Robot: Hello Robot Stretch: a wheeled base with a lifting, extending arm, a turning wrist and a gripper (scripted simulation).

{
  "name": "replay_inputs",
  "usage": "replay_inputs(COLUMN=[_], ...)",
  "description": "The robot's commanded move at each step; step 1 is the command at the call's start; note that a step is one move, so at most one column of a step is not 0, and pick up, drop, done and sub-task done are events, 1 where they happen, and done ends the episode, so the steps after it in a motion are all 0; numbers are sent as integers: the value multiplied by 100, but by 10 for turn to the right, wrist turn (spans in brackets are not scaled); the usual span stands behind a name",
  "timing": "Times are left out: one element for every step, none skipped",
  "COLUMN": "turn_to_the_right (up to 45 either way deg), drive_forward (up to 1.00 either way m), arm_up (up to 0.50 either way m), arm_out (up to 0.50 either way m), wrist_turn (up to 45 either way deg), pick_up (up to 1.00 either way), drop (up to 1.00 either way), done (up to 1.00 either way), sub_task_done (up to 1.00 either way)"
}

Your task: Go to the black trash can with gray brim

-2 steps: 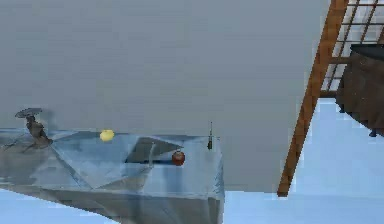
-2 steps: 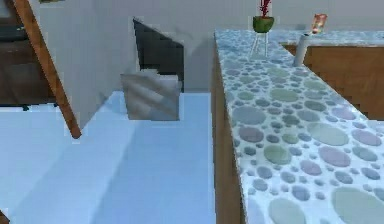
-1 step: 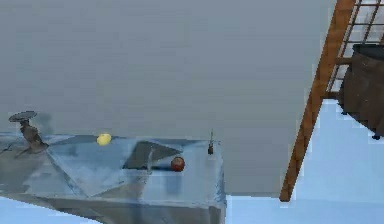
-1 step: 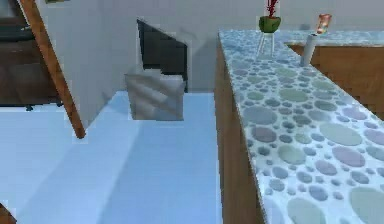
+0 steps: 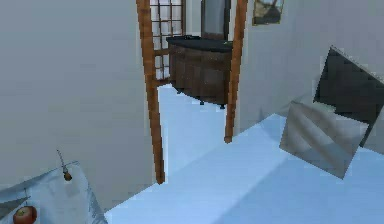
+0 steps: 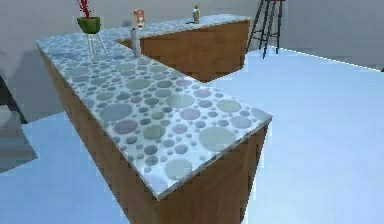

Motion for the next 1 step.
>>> replay_inputs(turn_to_the_right=[60], drive_forward=[0], arm_up=[0], arm_out=[0], wrist_turn=[0], pick_up=[0], drop=[0], done=[0], sub_task_done=[0])
